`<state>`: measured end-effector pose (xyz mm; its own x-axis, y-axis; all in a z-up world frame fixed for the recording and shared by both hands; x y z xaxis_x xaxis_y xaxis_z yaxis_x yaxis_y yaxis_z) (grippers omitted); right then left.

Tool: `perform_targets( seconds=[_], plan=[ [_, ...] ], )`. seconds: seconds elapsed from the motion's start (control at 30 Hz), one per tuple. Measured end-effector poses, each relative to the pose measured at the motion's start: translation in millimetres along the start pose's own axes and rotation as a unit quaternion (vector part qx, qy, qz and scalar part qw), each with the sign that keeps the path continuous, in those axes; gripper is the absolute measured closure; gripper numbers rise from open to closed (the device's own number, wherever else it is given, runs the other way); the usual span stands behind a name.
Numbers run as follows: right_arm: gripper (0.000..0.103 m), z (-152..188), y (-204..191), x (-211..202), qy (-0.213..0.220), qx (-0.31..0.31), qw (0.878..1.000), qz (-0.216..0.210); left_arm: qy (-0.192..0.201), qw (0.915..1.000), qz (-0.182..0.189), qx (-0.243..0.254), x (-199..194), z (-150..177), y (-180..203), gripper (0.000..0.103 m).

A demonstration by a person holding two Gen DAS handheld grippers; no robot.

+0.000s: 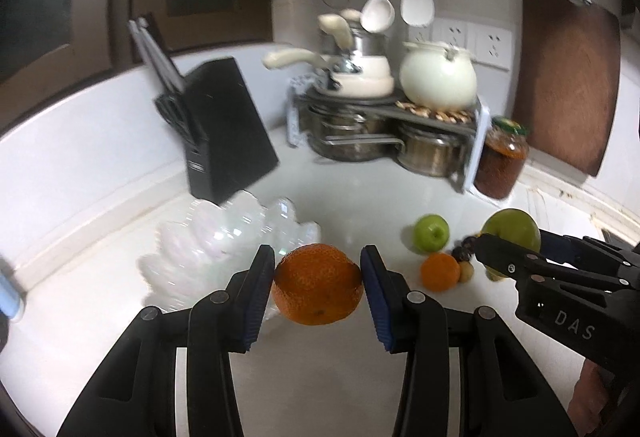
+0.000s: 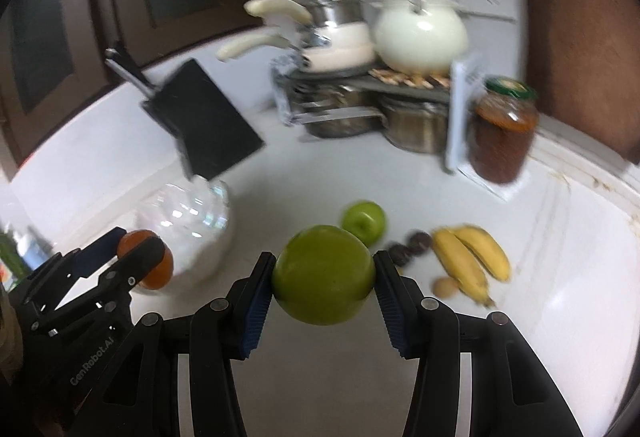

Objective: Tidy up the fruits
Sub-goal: 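Lift and carry the orange and green apple over the glass bowl with both tools, then open the left tool over the bowl while the right tool releases the green apple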

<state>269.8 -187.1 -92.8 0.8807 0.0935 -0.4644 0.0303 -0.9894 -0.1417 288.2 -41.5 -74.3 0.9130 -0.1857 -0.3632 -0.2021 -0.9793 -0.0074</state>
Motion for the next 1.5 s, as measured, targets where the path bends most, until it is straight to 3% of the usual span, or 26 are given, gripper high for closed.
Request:
perform_targets(
  seconds=[0.37, 0.73, 0.9, 1.17, 1.5],
  plan=[
    [0.053, -31, -66, 23, 0.009, -0.029, 0.995, -0.091, 0.035, 0.9978, -0.056, -0.001, -11, -24, -56, 0.059],
    [0.053, -30, -102, 61, -0.014, -0.069, 0.99, -0.119, 0.025, 0.9959, -0.087, -0.003, 13, -18, -92, 0.059],
    [0.053, -25, -107, 89, -0.037, -0.092, 0.988, -0.118, 0.007, 0.9962, -0.087, -0.006, 36, -7, -101, 0.059],
    [0.053, -13, -120, 131, -0.085, -0.143, 0.978, -0.126, -0.053, 0.9952, -0.08, -0.022, 73, 22, -113, 0.059],
    [0.052, 0, -130, 148, -0.109, -0.186, 0.968, -0.125, -0.095, 0.9921, -0.077, -0.03, 89, 44, -117, 0.059]
  ],
)
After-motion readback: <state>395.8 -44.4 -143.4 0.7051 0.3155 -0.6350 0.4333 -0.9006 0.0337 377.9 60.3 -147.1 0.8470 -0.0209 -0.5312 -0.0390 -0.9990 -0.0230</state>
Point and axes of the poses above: each gripper's, at about its wrist camera, not at the fingertips, and x roughly the way its jaws point, y to its right, z to its underside, the point moved 4 cm from there along x, roughly the way its jaws point, and after that the axes turned 11 degrees about y, right-handed, at the moved point
